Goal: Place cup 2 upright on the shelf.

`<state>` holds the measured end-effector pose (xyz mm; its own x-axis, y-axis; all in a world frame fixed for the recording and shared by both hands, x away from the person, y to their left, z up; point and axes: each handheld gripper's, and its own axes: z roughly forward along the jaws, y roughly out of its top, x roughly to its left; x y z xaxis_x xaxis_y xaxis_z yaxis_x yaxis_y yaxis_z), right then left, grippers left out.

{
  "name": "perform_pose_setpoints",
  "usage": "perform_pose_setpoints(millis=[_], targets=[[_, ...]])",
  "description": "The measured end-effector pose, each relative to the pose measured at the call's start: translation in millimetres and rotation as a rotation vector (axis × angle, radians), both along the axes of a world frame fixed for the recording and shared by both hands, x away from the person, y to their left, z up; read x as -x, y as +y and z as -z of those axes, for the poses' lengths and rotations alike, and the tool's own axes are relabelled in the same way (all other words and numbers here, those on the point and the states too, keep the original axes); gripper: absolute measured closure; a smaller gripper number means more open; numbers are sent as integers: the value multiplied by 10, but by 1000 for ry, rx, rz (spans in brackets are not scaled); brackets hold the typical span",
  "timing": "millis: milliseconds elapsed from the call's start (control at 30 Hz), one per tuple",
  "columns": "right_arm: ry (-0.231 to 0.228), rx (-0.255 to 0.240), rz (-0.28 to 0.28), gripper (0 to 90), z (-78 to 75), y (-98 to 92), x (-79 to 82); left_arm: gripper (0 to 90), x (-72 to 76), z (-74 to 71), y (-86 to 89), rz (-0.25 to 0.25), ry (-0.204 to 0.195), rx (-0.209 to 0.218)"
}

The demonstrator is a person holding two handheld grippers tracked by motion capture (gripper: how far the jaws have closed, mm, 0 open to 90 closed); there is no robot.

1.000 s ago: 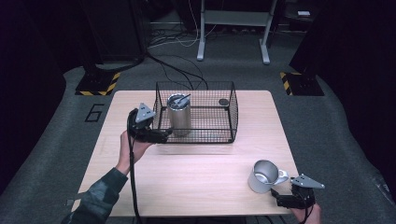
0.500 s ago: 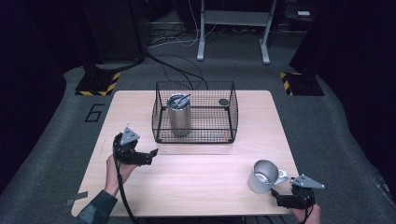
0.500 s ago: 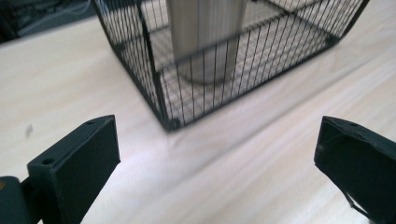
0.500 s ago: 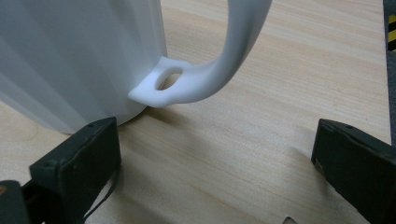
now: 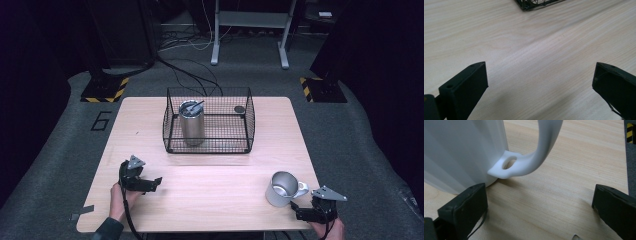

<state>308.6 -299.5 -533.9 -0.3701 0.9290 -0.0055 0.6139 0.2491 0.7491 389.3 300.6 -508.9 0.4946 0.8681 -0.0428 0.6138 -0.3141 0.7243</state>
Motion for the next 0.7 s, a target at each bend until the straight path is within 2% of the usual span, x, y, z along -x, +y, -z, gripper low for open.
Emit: perform_pose_setpoints(millis=[67, 100, 133, 167, 200, 267, 300, 333, 367, 433, 500, 600, 700], targets=[[18, 8, -3, 0, -14, 0, -10, 2, 10, 54, -2, -19, -5, 6], [18, 0, 5, 0, -14, 4, -13, 2, 26, 124, -23, -20, -1, 10], [15, 0, 8, 0, -11, 11, -15, 2, 26, 124, -23, -20, -1, 10], [24, 5, 8, 0, -18, 12, -13, 2, 33, 192, -59, -8, 10, -42], [25, 6, 9, 0, -18, 15, -8, 0, 41, 221, -81, -14, -15, -48], [23, 3, 5, 0, -16, 11, -3, 0, 42, 220, -86, -17, -16, -52], [35, -13, 7, 0, -30, 0, 19, 0, 35, 220, -91, -25, -9, -36], [35, -13, 7, 0, -30, 0, 19, 0, 30, 220, -92, -30, -15, -48], [22, -23, 7, 0, -58, 2, 57, 0, 33, 220, -99, -34, -7, -42], [21, -31, 1, 0, -69, -3, 69, 0, 30, 224, -97, -35, -20, -48], [17, -41, -1, 0, -111, -1, 104, 0, 28, 221, -94, -32, -13, -48], [-9, -59, -15, 0, -203, 1, 158, 0, 29, 225, -100, -27, -15, -45], [-37, -77, -6, 0, -298, -5, 230, 0, 28, 227, -103, -25, -21, -47]])
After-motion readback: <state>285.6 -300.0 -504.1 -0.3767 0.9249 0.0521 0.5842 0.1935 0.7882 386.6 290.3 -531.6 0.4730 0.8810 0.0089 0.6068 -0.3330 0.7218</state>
